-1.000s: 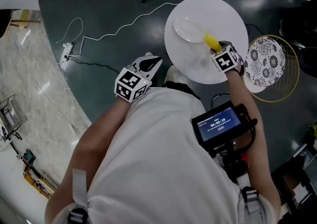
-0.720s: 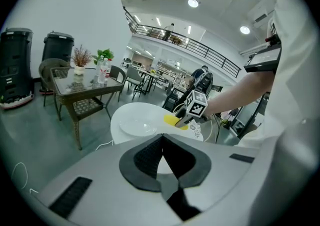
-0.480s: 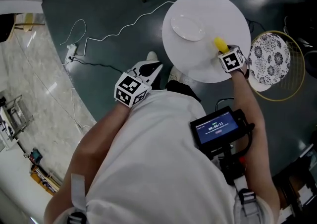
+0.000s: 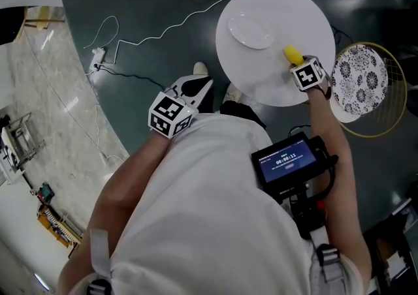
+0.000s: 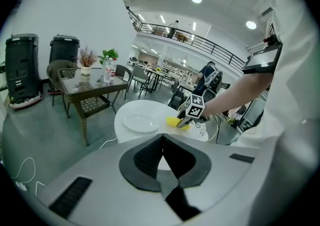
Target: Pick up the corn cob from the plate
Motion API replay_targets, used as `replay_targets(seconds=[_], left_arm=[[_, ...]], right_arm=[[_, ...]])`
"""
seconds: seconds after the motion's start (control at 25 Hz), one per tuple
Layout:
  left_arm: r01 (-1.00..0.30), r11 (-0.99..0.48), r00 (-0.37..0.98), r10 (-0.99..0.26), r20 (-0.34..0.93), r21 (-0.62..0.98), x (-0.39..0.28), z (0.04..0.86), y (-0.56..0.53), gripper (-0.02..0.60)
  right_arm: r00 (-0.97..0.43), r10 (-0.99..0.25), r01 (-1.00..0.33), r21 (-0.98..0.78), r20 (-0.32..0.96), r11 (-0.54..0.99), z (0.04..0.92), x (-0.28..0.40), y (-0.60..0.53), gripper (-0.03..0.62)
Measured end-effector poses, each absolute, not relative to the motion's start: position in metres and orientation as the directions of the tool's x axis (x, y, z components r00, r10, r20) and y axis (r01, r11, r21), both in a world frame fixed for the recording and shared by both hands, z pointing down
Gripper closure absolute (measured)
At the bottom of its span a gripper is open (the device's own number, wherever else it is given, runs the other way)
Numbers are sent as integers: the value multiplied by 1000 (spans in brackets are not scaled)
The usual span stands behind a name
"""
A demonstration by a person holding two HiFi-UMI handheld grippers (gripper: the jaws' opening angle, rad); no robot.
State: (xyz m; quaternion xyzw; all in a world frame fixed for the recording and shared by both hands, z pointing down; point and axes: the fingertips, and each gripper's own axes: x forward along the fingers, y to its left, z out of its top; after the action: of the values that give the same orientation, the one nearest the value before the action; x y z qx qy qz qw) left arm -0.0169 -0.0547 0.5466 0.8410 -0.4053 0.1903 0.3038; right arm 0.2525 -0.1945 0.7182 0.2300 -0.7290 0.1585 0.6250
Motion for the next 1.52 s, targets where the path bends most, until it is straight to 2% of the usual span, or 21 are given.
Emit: replay_targets(seconds=[0.2,0.84,0.88,0.96,1.52], left_arm=[[-802,-481,593,-573,566,354,-19,546,-54,574],[-810,-477,583,-588,560,342,-19,547,-53,574],[-811,-476,581,-589,561,340,-19,547,-53,574],[-813,-475,578,-592,561,337,-19,547,-51,574],[-836,-450,546,-634,547,314,-33,539,-50,574]], right_arm=[[-105,-137,-435,78,985,897,718,236,-192,399],[-105,-149,-360,102,983,927,726,223,-190,397],[-102,-142,-352,98,985,931,727,223,-189,343],[-96,-129,-335,90,987,938,730,224,-188,333],[-168,-185,-351,117,968,929,707,223,-194,333]])
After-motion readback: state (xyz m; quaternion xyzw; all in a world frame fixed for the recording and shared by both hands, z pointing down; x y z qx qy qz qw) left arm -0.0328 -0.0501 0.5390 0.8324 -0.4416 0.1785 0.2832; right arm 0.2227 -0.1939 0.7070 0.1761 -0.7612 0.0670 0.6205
